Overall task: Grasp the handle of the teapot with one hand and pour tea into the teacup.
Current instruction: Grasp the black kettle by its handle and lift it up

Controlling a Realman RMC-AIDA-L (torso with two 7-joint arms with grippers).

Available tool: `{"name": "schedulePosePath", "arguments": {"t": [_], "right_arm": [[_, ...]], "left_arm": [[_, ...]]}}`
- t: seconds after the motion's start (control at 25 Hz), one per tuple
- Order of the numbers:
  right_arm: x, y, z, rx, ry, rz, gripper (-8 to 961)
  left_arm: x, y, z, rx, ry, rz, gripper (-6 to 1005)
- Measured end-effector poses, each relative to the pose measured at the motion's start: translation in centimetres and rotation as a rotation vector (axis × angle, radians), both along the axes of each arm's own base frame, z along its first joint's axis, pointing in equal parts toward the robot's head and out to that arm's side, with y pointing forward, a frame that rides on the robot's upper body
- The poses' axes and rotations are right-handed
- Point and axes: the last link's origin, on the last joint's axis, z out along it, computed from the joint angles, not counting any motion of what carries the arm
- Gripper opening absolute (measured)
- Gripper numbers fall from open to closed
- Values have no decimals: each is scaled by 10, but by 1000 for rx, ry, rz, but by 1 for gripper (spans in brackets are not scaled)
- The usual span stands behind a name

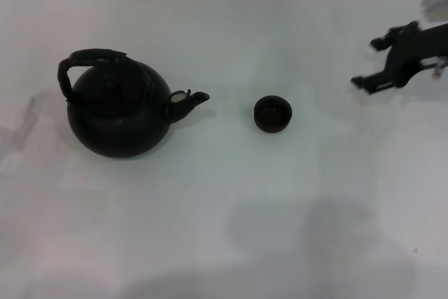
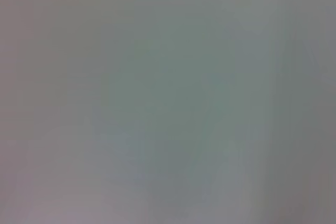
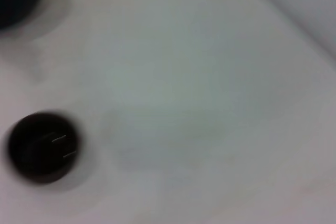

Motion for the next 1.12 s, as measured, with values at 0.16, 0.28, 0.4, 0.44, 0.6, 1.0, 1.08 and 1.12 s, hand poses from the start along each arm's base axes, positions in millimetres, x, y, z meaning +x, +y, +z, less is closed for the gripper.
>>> {"name": "schedulePosePath", "arguments": {"t": [0.16,0.28,0.4,0.44,0.6,1.0,1.08,1.12], "right_arm": [[17,5,22,208,89,-2,866],[28,4,39,375,211,8,862],[39,-2,53,507,351,11,861],[42,-5,55,534,384,8,860],[51,-9,52,572,431,4,859],[56,-10,41,573,453,-24,858],[57,-11,40,571,457,-28,858],[57,-11,40,571,458,-29,858]], "left_arm": [[0,-3,5,-84,-44,-48,846],[-1,-9,9,-123,-45,-59,846],[-1,-12,11,-188,-76,-74,847],[0,-13,11,-210,-74,-80,847],[0,-16,14,-288,-67,-94,847],[13,-1,23,-372,-75,-157,846],[18,5,23,-398,-74,-177,846],[21,8,23,-417,-72,-189,846]]}}
